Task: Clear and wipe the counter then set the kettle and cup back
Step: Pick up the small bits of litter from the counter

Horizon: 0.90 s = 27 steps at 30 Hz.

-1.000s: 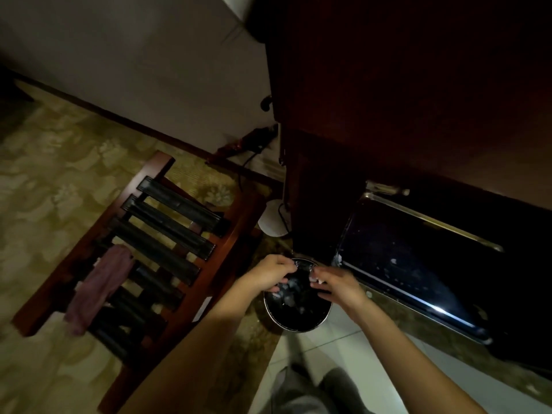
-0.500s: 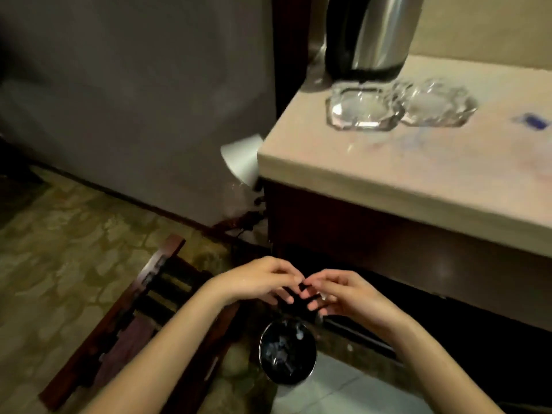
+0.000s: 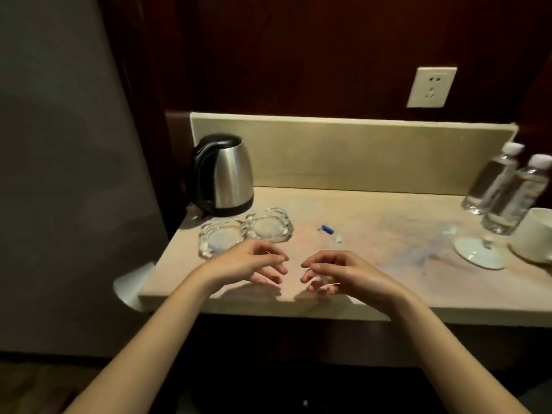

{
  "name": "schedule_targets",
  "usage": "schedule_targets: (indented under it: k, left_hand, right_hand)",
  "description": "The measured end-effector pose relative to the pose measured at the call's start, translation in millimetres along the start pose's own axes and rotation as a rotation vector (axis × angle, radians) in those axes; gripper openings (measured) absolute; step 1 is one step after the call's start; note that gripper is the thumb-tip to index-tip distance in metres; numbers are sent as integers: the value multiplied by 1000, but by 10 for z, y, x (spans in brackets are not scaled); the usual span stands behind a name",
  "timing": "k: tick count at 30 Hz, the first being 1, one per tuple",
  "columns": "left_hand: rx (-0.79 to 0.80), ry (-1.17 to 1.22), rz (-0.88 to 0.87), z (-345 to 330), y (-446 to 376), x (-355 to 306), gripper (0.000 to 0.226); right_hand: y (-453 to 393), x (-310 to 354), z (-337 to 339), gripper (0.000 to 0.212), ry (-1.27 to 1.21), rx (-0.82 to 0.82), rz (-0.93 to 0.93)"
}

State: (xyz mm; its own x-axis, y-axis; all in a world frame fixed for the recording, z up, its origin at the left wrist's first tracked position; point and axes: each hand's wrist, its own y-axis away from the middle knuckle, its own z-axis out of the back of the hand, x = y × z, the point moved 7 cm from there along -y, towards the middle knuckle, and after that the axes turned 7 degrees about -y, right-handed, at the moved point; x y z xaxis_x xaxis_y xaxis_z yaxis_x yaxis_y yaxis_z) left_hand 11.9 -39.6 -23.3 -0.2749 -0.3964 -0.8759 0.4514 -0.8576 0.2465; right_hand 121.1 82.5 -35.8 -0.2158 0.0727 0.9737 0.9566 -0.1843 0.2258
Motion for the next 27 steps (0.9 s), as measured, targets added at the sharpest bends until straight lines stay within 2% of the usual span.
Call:
schedule_targets:
  k: [7,12,18,22,27]
  left_hand:
    - [-133,-251,-36,-157,-1087,-343,16]
    - [-230,-551,-30,-168,-1569,-408,30]
    - [-208,-738,34,-130,-1839,-347,52]
    - [-159,-731,-11,-164,-1948,-376,41]
    - [-98,-601,-49,-233,-2015,-401,24]
  right_hand:
    - [-466,175,1053,16,259,-153,40]
    - [-942,202,1438,3,496,-141,62]
    - [-1249,143,1449,39,770,0,12]
    - [-1366,141,1410,38,833,32,38]
    - [-1425,182,1434,30,797,-37,104]
